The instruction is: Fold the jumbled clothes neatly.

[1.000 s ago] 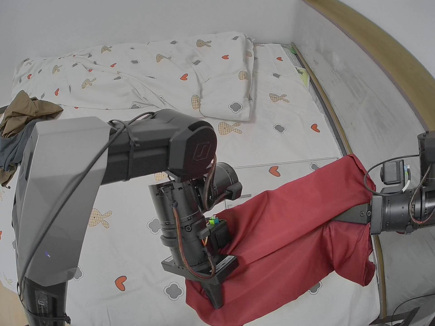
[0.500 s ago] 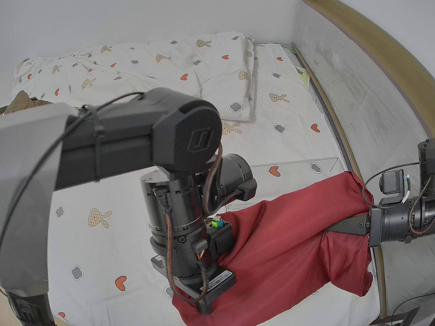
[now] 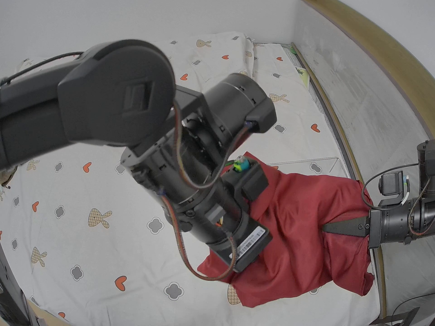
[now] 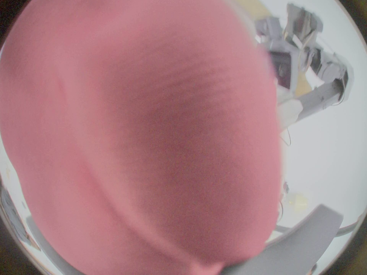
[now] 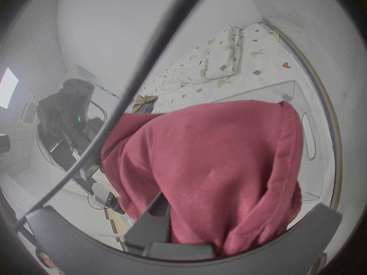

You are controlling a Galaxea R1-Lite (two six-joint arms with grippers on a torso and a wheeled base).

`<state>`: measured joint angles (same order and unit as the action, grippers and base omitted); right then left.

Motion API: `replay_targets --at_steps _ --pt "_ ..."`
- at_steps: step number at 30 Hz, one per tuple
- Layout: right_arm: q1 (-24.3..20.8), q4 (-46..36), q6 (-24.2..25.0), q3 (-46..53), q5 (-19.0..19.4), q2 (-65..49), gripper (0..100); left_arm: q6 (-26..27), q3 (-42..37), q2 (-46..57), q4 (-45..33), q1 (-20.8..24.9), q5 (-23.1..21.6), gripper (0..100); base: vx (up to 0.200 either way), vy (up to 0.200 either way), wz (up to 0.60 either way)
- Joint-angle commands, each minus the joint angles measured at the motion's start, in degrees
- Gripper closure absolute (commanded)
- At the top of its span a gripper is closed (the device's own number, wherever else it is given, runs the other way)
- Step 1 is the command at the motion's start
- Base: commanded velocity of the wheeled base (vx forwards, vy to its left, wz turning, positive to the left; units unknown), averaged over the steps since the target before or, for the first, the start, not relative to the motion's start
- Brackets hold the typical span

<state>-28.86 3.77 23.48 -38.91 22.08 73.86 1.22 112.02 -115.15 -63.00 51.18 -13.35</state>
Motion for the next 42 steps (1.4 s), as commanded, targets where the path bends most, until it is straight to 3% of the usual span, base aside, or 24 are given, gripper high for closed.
replay_targets --at_steps 1,7,16,20,42 --pt "-0.76 0.19 -0.01 0.15 0.07 -0.39 100 0.19 -18.06 7.49 22.57 -1.96 0.08 100 0.0 0.0 0.0" --pt "0.2 0.54 -0.01 -1.96 -0.46 0.05 100 -0.08 -22.28 6.17 29.95 -2.22 0.17 100 0.0 0.0 0.0" --pt "8.29 0.63 -0.89 -6.79 -0.37 2.95 100 -0.16 -16.48 1.33 30.48 -2.22 0.17 100 0.0 0.0 0.0" --pt "11.63 0.63 -4.06 -7.49 -0.28 5.5 100 -0.16 -14.46 -0.42 30.48 -2.84 0.17 100 0.0 0.0 0.0" --pt "18.75 9.86 -8.01 -7.67 1.04 20.62 100 0.1 -7.78 -11.32 31.54 -6.35 0.17 100 0.0 0.0 0.0"
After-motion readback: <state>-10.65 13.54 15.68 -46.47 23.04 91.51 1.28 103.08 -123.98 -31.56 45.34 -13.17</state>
